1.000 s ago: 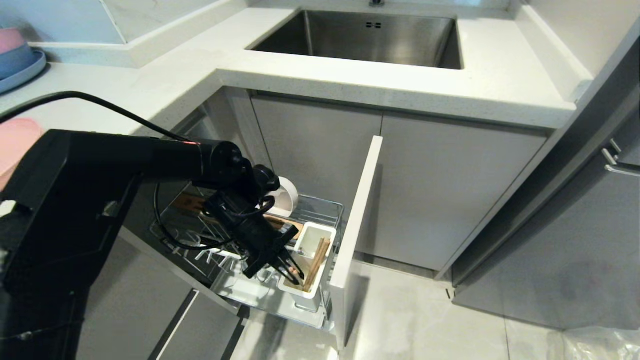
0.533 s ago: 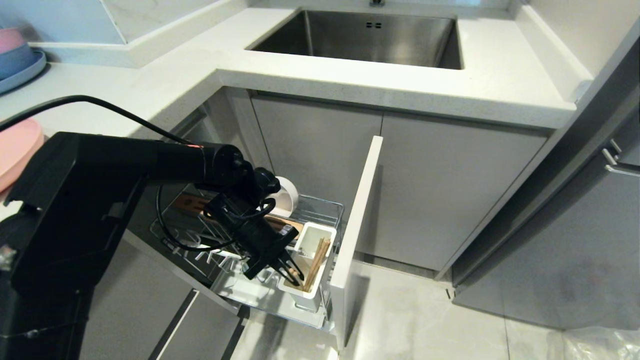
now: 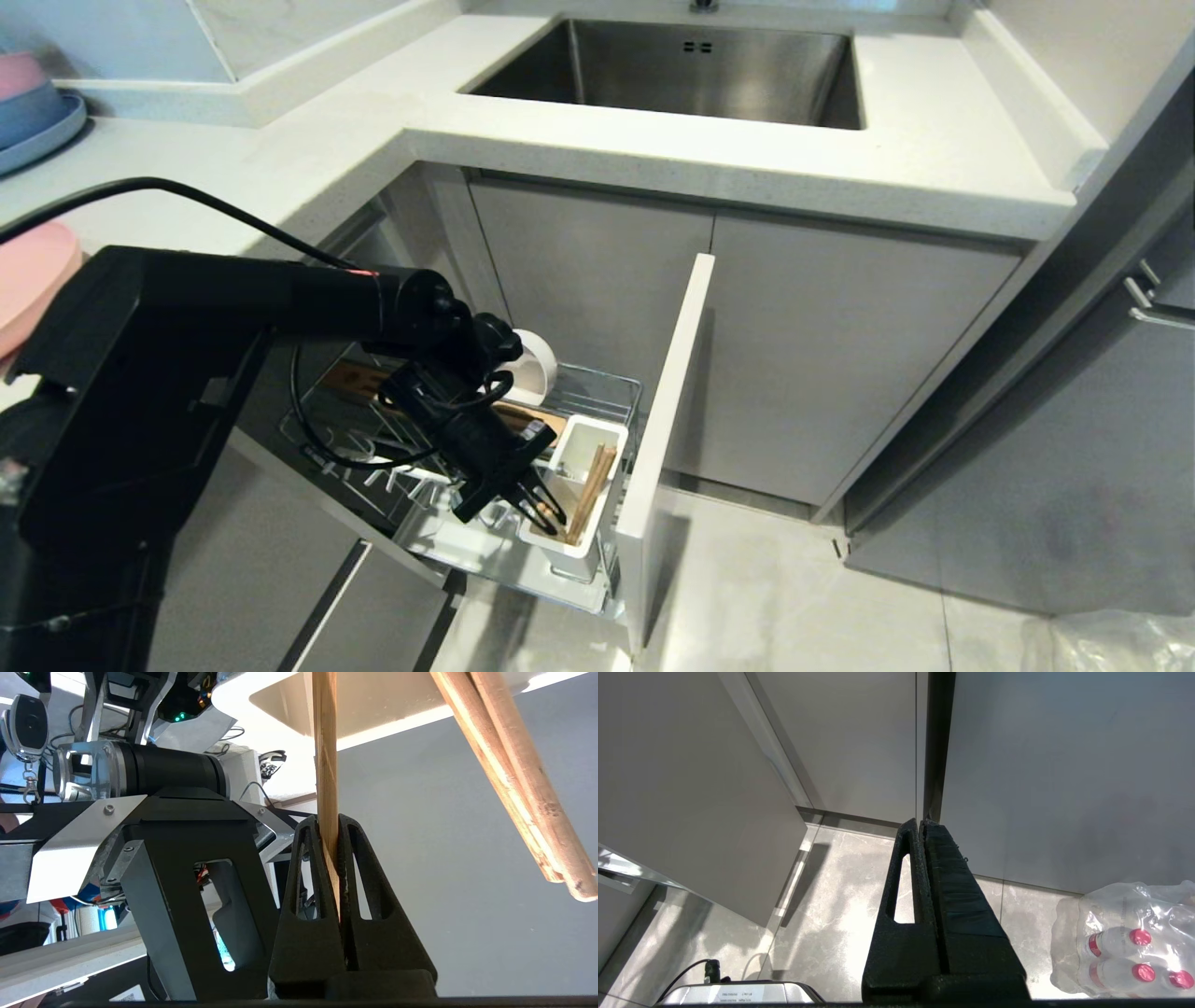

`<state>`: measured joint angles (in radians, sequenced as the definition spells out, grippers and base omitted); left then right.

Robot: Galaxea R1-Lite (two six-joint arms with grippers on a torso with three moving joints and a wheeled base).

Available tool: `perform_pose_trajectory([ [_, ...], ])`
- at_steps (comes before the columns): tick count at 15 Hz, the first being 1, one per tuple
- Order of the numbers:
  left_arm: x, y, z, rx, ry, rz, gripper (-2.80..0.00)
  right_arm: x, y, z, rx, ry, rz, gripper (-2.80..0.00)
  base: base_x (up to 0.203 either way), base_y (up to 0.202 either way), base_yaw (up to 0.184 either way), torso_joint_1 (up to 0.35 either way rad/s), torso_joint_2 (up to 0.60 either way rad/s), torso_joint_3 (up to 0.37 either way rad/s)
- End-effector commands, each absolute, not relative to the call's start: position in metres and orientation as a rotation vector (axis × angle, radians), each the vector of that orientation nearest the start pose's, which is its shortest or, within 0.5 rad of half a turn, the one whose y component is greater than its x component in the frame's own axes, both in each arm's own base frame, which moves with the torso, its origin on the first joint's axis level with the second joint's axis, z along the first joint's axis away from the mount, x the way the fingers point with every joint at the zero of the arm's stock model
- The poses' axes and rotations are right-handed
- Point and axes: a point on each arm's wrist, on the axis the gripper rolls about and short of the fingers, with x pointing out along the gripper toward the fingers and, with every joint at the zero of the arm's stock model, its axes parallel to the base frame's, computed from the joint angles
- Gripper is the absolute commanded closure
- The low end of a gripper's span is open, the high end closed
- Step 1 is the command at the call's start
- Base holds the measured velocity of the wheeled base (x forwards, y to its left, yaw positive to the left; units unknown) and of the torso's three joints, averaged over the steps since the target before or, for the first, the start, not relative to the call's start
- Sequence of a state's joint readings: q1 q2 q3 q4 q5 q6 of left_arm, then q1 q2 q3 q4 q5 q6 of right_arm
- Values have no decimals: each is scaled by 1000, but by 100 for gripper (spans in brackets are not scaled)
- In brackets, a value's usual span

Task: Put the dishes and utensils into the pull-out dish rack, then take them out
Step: Pick up the chopsticks and place it in the cupboard

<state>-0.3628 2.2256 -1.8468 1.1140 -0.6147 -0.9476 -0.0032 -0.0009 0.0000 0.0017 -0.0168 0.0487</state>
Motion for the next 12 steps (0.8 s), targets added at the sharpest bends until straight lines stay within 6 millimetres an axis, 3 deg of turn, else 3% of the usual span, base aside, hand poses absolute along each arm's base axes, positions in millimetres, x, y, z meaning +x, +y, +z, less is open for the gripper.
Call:
perform_pose_trajectory([
  [1,350,-145,147,-893,1802,7,0,-23,0,75,49,3,-20,0,0,0,0,0,0,0],
  [2,350,-145,148,-891,1802,4,0,-23,0,75,49,3,-20,0,0,0,0,0,0,0],
  [3,349,-145,148,-891,1803,5,-280,-23,0,75,49,3,-20,0,0,0,0,0,0,0],
  [8,349,-143,152,-897,1793,5,-280,-23,0,75,49,3,-20,0,0,0,0,0,0,0],
  [12,340,-139,170,-902,1762,-14,-280,-23,0,75,49,3,-20,0,0,0,0,0,0,0],
])
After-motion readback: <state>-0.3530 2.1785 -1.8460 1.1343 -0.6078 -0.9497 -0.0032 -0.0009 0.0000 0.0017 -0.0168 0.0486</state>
